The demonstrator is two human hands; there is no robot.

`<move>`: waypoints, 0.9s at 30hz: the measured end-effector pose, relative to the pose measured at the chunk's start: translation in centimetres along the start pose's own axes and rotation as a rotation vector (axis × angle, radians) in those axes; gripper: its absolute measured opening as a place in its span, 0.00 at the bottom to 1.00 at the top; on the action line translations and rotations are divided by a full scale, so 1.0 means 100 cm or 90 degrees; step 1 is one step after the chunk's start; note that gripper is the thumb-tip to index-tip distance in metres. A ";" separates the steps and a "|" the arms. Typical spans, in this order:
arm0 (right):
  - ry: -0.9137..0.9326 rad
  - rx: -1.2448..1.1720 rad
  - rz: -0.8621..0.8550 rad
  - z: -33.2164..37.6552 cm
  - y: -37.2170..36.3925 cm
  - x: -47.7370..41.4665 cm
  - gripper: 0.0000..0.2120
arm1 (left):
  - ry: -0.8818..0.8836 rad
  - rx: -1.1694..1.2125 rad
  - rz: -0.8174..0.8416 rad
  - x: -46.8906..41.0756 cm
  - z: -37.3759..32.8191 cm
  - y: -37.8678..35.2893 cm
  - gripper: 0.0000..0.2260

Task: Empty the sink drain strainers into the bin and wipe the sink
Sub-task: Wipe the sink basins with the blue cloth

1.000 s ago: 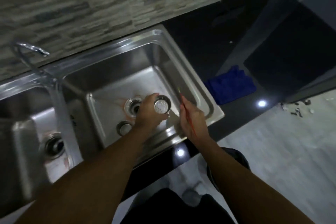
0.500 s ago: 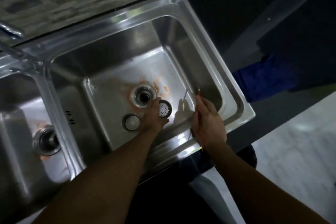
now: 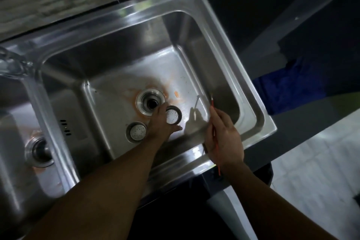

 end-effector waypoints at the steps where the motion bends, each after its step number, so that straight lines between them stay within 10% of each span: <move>1: -0.001 0.003 0.002 -0.001 -0.001 0.000 0.22 | -0.006 -0.001 -0.003 0.002 -0.003 0.004 0.51; 15: 0.116 -0.155 -0.010 -0.006 0.007 -0.011 0.22 | -0.133 0.079 -0.095 0.091 -0.093 0.021 0.11; 27: 0.304 -0.012 0.016 -0.074 0.080 -0.146 0.27 | -0.144 -0.207 -0.075 0.122 -0.132 -0.063 0.24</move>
Point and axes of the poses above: each hand's wrist, its own x-axis away from the middle knuckle, its own y-axis out of the back of the hand, z = x × y, the point moved 7 cm from there along -x, towards the middle knuckle, and after that the axes turned 11 degrees about x, right-handed, at the moved point
